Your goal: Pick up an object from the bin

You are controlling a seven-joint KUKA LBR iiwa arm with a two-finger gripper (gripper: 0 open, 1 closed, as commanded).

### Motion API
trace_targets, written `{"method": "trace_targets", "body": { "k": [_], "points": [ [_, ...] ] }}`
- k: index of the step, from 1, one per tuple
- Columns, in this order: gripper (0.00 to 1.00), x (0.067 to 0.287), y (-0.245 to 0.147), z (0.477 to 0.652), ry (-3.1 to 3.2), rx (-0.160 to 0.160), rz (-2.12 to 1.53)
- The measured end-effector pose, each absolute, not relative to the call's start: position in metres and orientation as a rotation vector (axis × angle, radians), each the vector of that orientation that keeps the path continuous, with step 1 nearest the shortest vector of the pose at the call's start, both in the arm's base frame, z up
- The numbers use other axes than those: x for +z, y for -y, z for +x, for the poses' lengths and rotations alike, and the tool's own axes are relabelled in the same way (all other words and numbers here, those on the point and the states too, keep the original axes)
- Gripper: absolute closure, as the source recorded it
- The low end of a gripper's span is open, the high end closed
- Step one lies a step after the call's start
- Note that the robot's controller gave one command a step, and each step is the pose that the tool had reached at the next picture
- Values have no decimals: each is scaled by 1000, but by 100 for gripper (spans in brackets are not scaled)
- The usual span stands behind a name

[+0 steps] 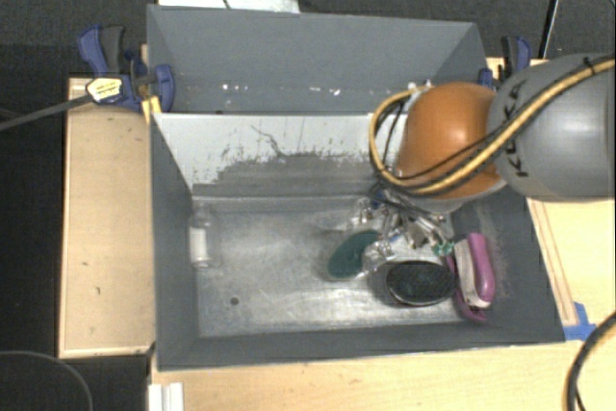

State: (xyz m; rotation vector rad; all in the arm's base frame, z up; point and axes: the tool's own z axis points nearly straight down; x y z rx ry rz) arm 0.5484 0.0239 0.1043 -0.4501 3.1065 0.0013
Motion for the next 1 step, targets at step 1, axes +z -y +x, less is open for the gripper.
{"method": "trace_targets", "body": {
  "k": [1],
  "points": [
    [100, 232, -10, 568, -3087, -3, -519]
  ]
}}
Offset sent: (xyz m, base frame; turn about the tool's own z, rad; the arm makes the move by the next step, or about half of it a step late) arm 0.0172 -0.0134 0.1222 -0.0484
